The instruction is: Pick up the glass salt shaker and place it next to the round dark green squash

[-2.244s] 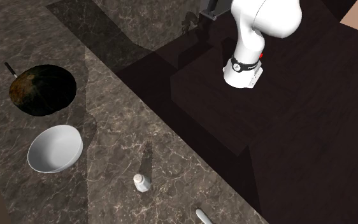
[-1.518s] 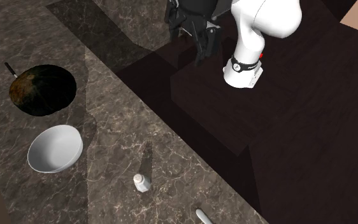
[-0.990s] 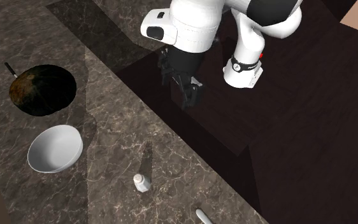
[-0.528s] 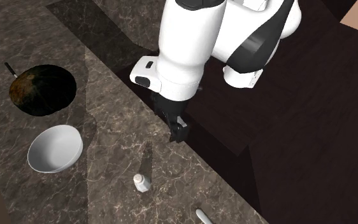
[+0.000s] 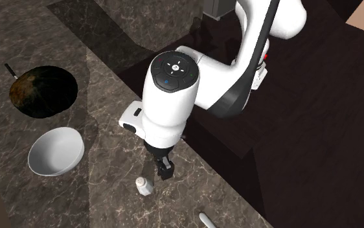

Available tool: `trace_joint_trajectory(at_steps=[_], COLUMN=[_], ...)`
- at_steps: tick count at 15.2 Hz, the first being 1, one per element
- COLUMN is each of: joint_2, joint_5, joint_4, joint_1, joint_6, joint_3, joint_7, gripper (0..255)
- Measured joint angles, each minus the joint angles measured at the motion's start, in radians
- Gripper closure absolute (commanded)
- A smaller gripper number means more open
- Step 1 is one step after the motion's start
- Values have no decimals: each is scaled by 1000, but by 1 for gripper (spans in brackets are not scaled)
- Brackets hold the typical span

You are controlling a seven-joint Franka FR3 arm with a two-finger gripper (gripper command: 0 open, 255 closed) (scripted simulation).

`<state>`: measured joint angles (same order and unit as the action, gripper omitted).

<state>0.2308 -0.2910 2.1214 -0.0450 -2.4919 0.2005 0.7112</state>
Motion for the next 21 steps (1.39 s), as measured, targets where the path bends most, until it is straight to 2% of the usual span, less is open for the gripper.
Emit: trace_joint_trajectory(at_steps=[6, 13, 20, 21], joint_2=[225, 315, 327, 327], joint_5=[-69, -96, -100, -100], joint_4=[-179, -220, -225, -225], joint_1=[47, 60, 61, 61], joint_6=[-42, -91, -98, -98], joint_3=[-43, -66, -69, -69], joint_7=[118, 143, 146, 146], gripper=[0, 0, 0, 255])
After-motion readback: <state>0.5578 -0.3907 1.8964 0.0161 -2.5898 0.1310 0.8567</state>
